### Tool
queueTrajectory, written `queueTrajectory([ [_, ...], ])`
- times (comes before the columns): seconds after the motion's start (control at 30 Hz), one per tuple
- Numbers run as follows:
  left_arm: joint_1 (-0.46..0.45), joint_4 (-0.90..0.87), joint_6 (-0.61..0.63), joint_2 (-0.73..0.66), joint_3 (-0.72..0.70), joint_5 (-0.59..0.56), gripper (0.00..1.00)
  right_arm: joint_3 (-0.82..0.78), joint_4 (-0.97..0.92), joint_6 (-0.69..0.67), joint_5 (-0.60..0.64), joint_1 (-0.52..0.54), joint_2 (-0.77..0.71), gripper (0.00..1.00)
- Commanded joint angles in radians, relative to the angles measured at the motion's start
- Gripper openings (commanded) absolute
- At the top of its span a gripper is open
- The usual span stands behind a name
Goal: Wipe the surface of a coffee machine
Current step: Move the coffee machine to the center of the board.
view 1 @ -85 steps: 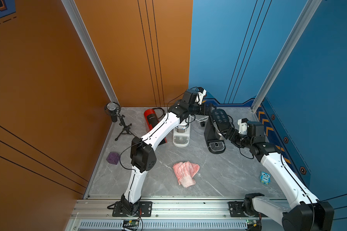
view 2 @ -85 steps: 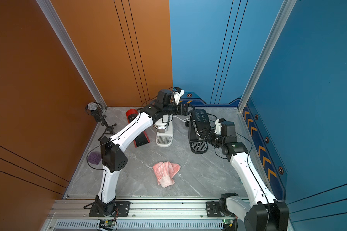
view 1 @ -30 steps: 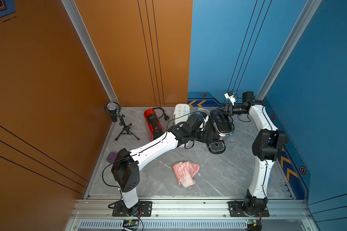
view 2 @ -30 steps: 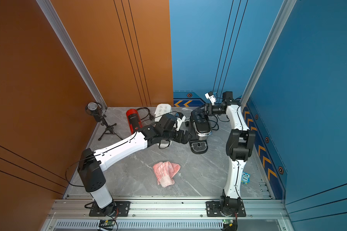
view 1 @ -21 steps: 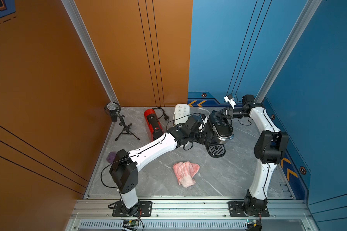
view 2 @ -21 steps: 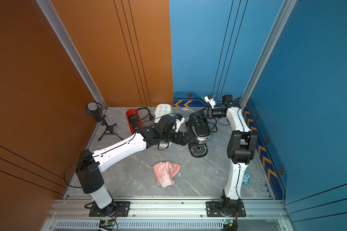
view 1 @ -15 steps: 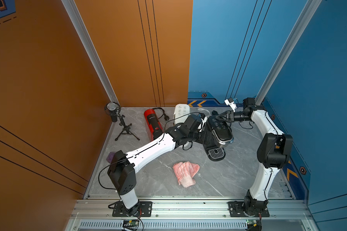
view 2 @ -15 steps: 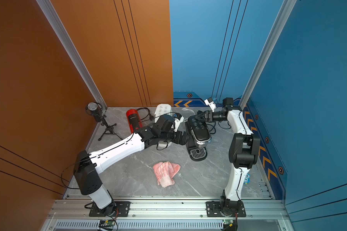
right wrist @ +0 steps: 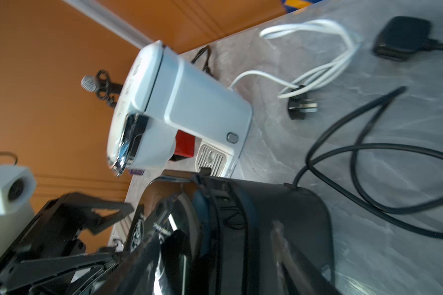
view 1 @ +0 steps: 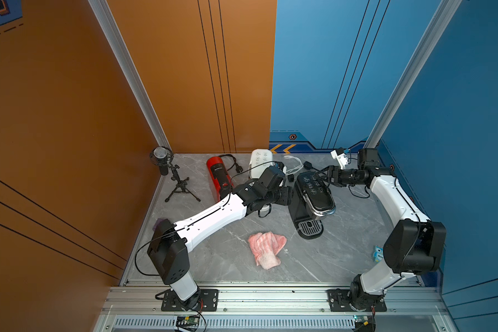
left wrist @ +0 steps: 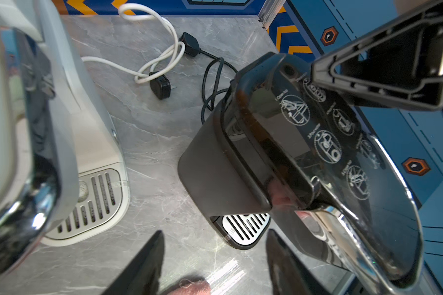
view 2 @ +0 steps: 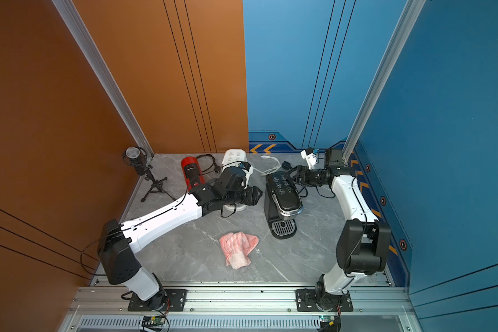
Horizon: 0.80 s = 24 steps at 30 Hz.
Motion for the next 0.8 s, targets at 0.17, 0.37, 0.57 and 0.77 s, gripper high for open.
queueTrajectory([
  [0.17, -0.024, -0.006, -0.039, 0.076, 0.053, -0.155, 0.00, -0.121, -0.027, 0.306, 0.617, 0.078, -0.268, 0.62],
  [0.37, -0.031, -0.006, -0.044, 0.196, 0.161, -0.218, 0.00, -0.237, -0.082, 0.345, 0.819, 0.104, -0.450, 0.19],
  [0.57, -0.036, -0.006, -0.018, 0.287, 0.253, -0.228, 0.00, -0.305, -0.128, 0.326, 0.771, 0.163, -0.480, 0.02],
  [0.77, -0.035, -0.004, 0.015, 0.334, 0.299, -0.199, 0.00, -0.370, -0.119, 0.327, 0.741, 0.239, -0.531, 0.00],
])
